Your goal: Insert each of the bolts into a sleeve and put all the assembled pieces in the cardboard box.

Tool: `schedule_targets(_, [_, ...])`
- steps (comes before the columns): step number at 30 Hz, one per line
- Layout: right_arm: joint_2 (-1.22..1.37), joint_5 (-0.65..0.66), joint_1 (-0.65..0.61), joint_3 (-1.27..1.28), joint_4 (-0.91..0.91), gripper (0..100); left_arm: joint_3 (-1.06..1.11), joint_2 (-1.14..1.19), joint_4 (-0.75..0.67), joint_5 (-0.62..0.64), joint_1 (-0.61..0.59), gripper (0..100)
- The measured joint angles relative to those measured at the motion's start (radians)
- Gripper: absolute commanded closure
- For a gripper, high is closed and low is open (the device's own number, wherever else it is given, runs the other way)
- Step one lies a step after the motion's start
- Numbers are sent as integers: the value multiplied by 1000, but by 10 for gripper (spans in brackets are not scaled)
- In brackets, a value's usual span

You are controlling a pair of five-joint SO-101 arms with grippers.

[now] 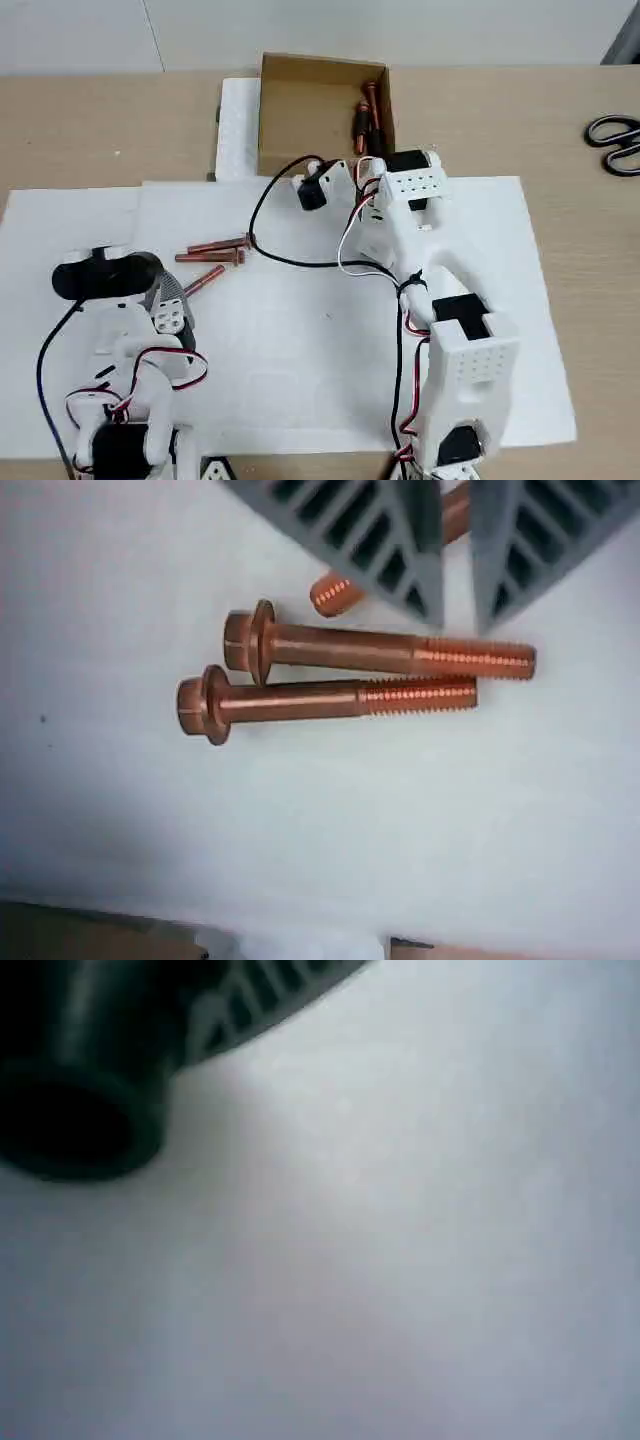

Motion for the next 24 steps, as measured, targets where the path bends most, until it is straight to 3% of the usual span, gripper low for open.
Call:
schedule_targets(9, [-146,-206,11,2,55,995,2,0,0,0,0,993])
schedule_targets(19, [-322,-351,29,2,261,995,12,0,-83,17,-12,989])
schedule_targets(24, [-356,-405,130,2,299,995,12,0,-97,-83,-12,989])
